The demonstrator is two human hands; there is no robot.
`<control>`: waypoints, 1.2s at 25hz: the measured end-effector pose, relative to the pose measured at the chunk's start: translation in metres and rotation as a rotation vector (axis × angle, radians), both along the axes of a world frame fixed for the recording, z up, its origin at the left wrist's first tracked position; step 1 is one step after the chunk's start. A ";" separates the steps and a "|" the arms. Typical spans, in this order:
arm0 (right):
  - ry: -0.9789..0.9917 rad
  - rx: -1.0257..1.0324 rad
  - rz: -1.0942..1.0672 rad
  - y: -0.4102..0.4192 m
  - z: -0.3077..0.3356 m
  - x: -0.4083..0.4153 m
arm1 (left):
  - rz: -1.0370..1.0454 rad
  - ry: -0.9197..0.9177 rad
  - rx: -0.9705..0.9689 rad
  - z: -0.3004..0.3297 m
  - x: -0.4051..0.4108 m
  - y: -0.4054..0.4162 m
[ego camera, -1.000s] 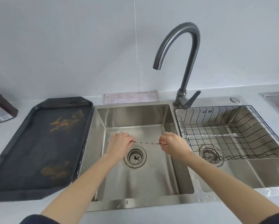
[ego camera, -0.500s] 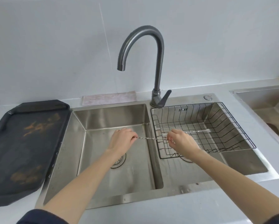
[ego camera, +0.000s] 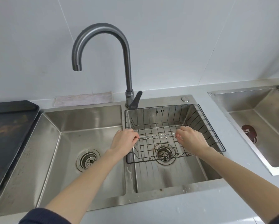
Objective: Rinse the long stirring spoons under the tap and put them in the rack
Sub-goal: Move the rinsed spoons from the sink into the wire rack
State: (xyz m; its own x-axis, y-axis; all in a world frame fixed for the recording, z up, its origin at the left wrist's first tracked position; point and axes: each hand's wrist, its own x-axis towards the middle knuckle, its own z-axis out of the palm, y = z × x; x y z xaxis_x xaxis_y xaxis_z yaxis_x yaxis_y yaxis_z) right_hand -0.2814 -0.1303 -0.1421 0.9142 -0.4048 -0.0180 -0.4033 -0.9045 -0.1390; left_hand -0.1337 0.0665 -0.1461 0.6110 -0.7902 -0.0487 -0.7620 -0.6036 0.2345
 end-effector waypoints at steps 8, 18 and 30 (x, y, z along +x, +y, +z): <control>0.096 0.019 0.021 -0.042 -0.024 0.000 | -0.002 0.035 0.110 -0.020 -0.005 -0.043; 0.266 0.097 0.022 -0.058 -0.052 0.017 | -0.017 0.068 0.277 -0.060 0.001 -0.062; 0.365 0.166 -0.009 -0.056 -0.070 0.030 | -0.029 -0.031 0.440 -0.090 0.004 -0.069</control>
State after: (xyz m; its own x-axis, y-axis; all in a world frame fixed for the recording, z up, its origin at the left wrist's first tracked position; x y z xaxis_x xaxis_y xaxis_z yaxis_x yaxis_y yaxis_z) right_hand -0.2513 -0.1863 -0.2124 0.8318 -0.3774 -0.4071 -0.4614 -0.8778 -0.1290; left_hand -0.1297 -0.0023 -0.2361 0.5951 -0.7154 -0.3660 -0.7829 -0.6189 -0.0631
